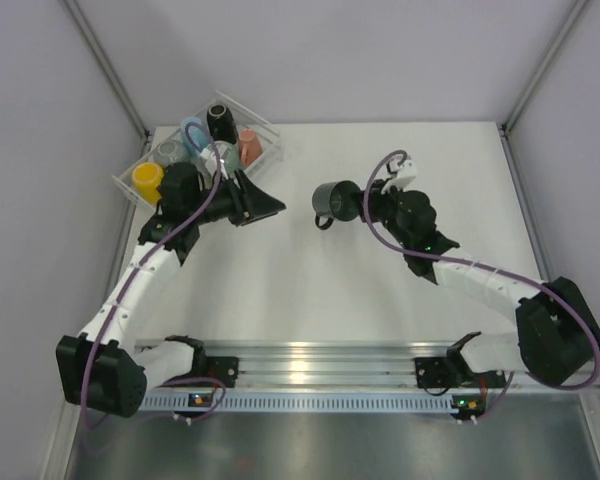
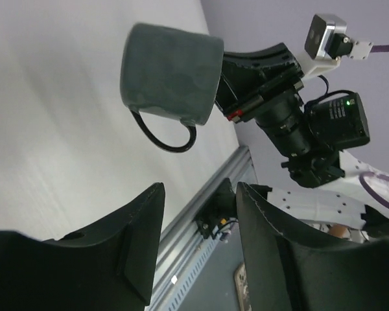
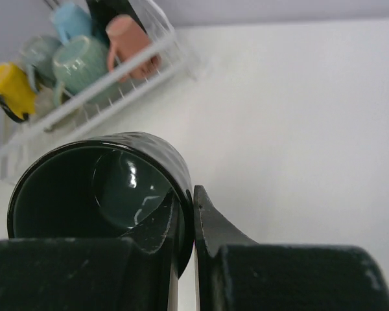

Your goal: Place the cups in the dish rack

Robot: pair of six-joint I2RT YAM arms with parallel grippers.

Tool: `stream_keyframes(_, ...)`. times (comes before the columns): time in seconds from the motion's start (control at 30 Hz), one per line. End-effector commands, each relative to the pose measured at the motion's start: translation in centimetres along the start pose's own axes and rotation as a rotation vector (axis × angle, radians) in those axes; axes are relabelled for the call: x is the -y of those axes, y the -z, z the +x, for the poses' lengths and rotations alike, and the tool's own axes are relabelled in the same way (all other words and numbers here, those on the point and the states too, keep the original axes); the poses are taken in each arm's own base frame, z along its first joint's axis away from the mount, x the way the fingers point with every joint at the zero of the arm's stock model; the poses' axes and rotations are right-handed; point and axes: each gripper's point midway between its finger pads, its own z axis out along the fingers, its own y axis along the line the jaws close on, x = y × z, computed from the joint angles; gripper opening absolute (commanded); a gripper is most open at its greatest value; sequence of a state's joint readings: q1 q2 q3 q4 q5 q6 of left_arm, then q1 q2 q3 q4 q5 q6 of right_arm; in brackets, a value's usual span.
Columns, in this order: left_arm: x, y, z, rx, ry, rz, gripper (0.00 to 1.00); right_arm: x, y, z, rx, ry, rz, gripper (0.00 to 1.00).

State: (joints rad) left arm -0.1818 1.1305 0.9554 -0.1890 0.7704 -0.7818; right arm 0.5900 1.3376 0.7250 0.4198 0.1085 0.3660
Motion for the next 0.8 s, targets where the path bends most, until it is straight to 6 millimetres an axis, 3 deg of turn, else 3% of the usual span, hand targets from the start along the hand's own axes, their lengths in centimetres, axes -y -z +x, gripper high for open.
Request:
stream_keyframes(0.0,5.1,-0.4,0.7,-0.043,-0.046,0.196,0.54,-4.4,3.6,-12.4,0.448,-0.007,-0.235,0.00)
stream_keyframes(0.13,7.6,-0.8,1.9,-0.093,-0.022,0.321,0.57,-5.2,6.4,-16.4,0.590,0.011,-0.322,0.00)
stream_keyframes(0.3,8.7,-1.5,2.9,-0.129,-0.029,0.350,0.60,-6.7,8.3,-18.4,0.651,-0.005,-0.401,0.00)
stream_keyframes(0.57,11.3,-2.4,4.7,-0.187,0.021,0.493,0.70,-8.4,9.7,-18.8,0.685,-0.029,-0.515,0.00)
stream_keyframes(0.77,12.4,-3.3,5.2,-0.186,-0.009,0.532,0.71,-9.5,10.1,-18.5,0.680,-0.046,-0.599,0.00)
